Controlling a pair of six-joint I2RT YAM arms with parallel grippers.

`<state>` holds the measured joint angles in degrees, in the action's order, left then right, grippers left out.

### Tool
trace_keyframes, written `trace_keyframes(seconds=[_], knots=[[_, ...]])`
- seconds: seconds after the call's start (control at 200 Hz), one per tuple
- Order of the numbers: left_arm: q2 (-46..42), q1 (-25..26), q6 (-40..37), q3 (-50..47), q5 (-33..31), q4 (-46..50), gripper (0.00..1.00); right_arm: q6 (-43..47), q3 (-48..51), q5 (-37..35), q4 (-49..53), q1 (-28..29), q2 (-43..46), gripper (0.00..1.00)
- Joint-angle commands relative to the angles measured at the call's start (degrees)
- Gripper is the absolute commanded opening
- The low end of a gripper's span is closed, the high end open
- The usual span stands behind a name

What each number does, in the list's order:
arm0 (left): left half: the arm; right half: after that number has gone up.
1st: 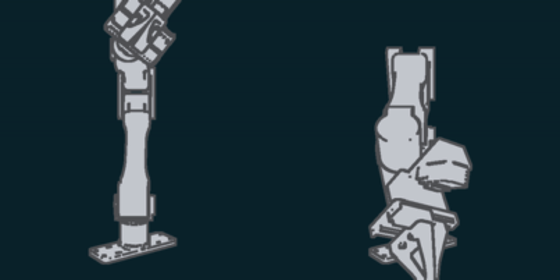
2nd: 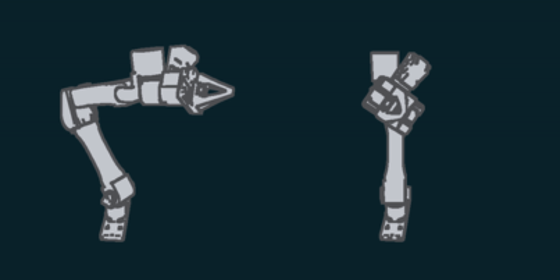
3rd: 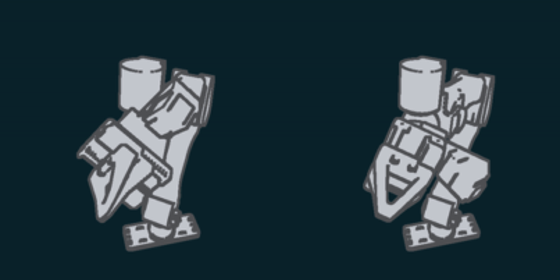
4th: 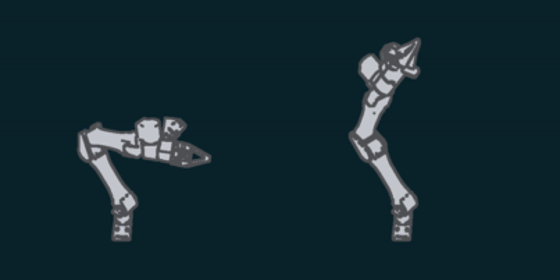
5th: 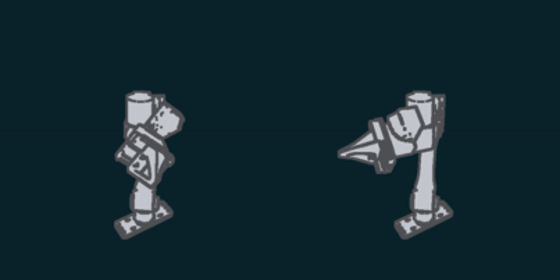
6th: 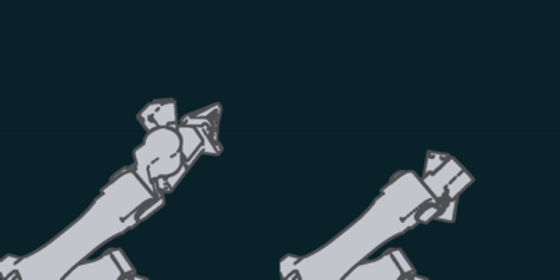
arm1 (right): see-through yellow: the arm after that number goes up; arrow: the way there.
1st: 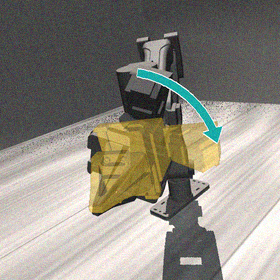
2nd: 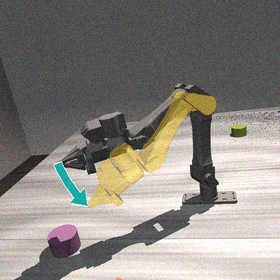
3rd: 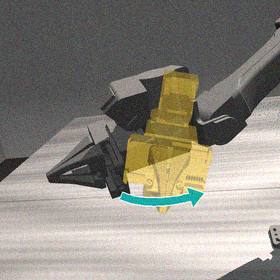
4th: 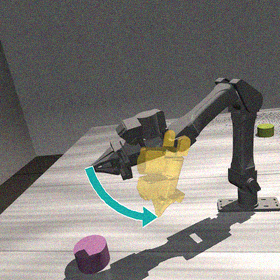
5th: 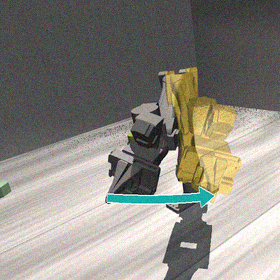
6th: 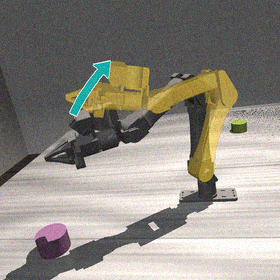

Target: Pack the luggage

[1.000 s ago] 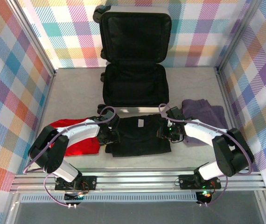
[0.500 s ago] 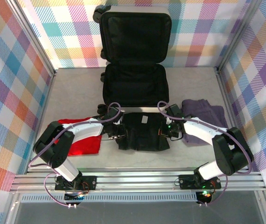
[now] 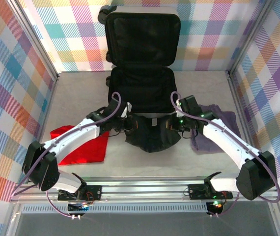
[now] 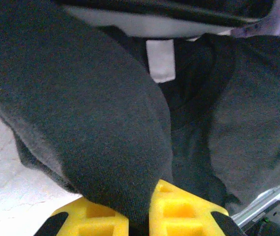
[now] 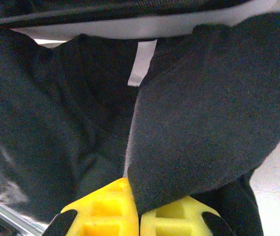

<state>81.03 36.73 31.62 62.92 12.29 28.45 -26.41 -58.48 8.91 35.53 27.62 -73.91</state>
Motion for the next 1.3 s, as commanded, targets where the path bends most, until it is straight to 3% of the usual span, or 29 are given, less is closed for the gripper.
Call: trace_keyframes(seconds=[0.0,0.335,0.79,1.11,1.21,1.295], knots=[[-2.1,0.0,-2.7,4.6,-2.3,5.8,0.0,2.8,-4.2,0.5,3.3,0.3,1.3,0.0],[1.6,-4.8,-5.6,16.4,-0.8,7.8,0.0,6.1,-20.8,1.2,6.6,-0.8,-4.8,0.0],[16.1,-13.4,-8.8,42.1,6.6,9.5,0.0,9.0,-47.9,7.4,12.1,-6.9,-20.9,0.0],[28.0,-18.2,-8.0,52.5,12.8,1.2,0.0,11.0,-76.0,10.8,18.7,-10.0,-40.7,0.0],[31.8,-19.8,-8.0,54.1,14.7,-1.5,0.0,11.4,-79.7,10.7,18.4,-10.9,-44.7,0.0],[33.7,-20.6,-8.5,50.4,16.2,-5.3,0.0,10.5,-75.4,12.3,16.8,-11.4,-46.0,0.0]])
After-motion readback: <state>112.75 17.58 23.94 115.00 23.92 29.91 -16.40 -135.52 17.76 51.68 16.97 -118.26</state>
